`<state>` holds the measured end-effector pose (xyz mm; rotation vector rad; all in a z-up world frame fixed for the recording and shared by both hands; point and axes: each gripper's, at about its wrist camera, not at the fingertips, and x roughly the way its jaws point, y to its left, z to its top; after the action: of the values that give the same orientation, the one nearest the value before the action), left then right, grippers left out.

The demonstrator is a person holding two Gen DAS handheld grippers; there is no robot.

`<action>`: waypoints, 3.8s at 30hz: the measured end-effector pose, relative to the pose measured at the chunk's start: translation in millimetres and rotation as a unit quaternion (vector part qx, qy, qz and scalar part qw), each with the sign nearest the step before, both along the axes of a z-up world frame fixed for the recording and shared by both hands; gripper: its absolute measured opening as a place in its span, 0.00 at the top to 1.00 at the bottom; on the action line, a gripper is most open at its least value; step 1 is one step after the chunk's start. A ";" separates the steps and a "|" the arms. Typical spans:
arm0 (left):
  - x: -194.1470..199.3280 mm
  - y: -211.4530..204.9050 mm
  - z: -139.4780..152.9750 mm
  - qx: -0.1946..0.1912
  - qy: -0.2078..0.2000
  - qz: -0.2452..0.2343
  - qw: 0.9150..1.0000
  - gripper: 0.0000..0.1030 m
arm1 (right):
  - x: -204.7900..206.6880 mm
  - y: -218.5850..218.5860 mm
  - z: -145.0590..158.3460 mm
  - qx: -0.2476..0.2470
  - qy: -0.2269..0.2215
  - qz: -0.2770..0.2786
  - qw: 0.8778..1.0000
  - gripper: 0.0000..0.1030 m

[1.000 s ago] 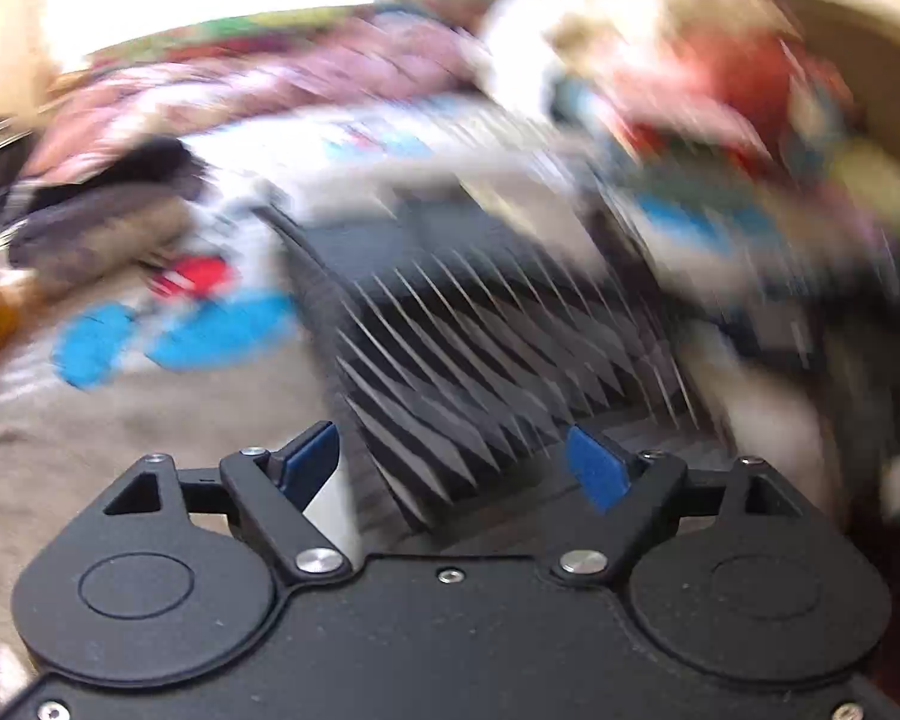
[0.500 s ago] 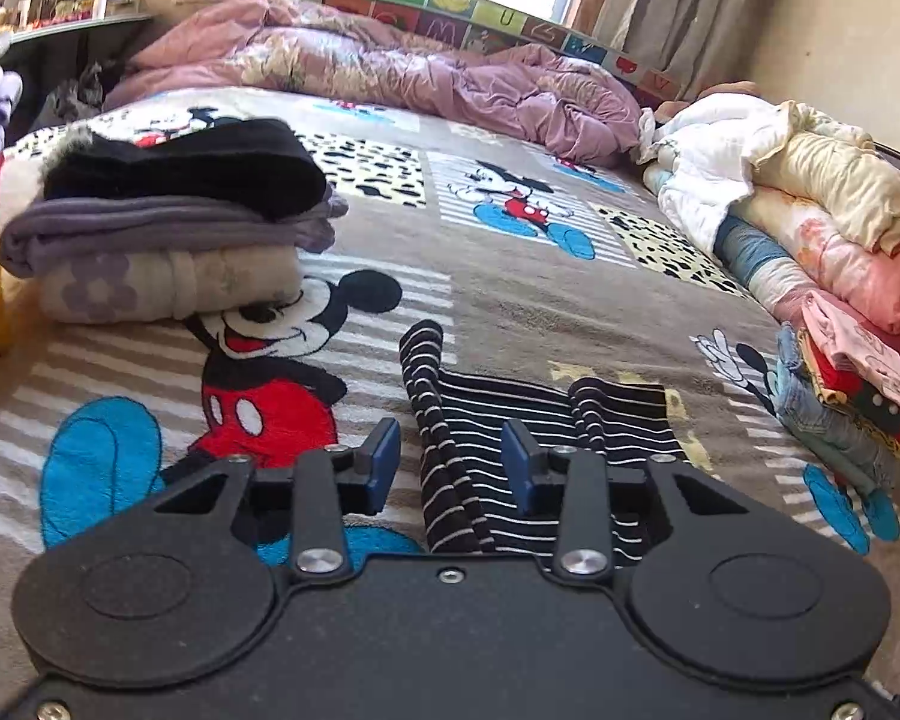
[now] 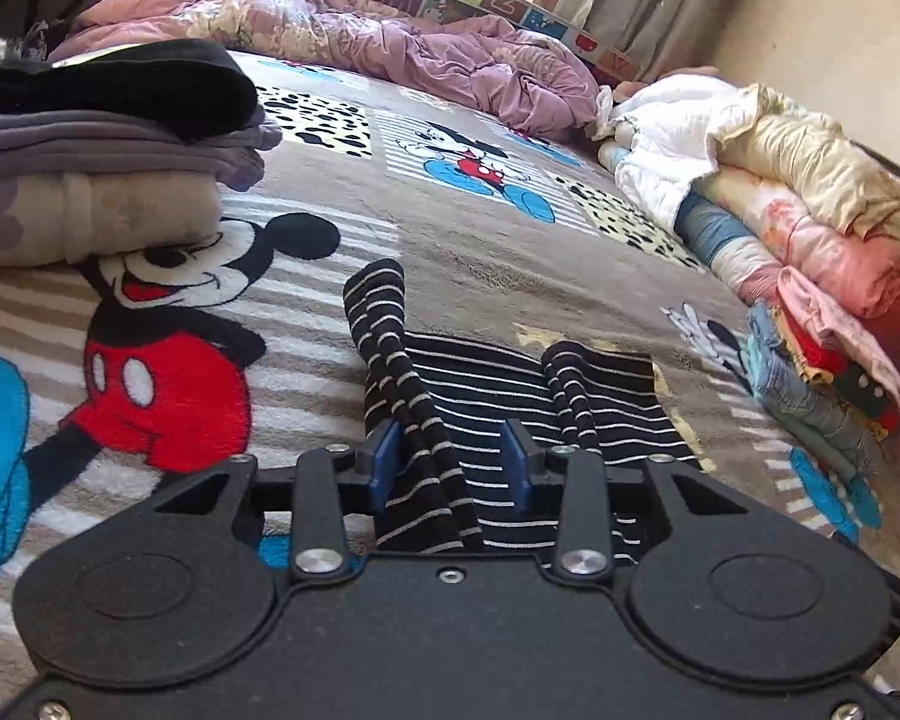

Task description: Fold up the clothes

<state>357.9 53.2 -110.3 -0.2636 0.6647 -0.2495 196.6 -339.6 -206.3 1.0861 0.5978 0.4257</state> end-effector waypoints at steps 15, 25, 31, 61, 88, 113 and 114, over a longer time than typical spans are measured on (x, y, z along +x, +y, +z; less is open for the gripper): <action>23.9 -69.3 -17.6 0.198 -0.003 -0.050 0.979 0.76 | 0.2 4.8 -2.4 -0.011 0.002 0.003 1.000 0.90; 28.4 -36.7 13.6 0.108 0.035 -0.070 0.991 0.75 | -1.8 3.8 -0.3 -0.012 -0.002 -0.004 1.000 0.90; 25.1 -29.2 28.7 0.181 0.003 -0.062 0.981 0.75 | -2.2 3.9 1.1 -0.012 -0.004 -0.009 1.000 0.89; -37.4 -8.1 18.7 0.128 -0.016 -0.100 0.987 0.82 | -4.2 6.6 -1.8 -0.046 -0.003 -0.016 0.999 0.96; -109.9 -44.1 10.3 0.155 0.016 -0.062 0.986 0.82 | 3.5 -1.9 1.7 -0.012 -0.042 -0.084 0.995 0.94; -215.2 -67.4 -17.4 0.187 0.016 -0.011 0.982 0.82 | 0.5 -9.6 -4.4 0.025 -0.020 -0.071 0.997 0.90; -222.0 -69.8 -15.6 0.186 0.000 -0.001 0.983 0.82 | 0.4 -9.1 -3.9 0.024 -0.020 -0.072 0.997 0.90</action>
<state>135.9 -16.7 -125.9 0.0947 0.6974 -0.1226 197.0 -348.7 -210.1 1.1560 0.4722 0.3376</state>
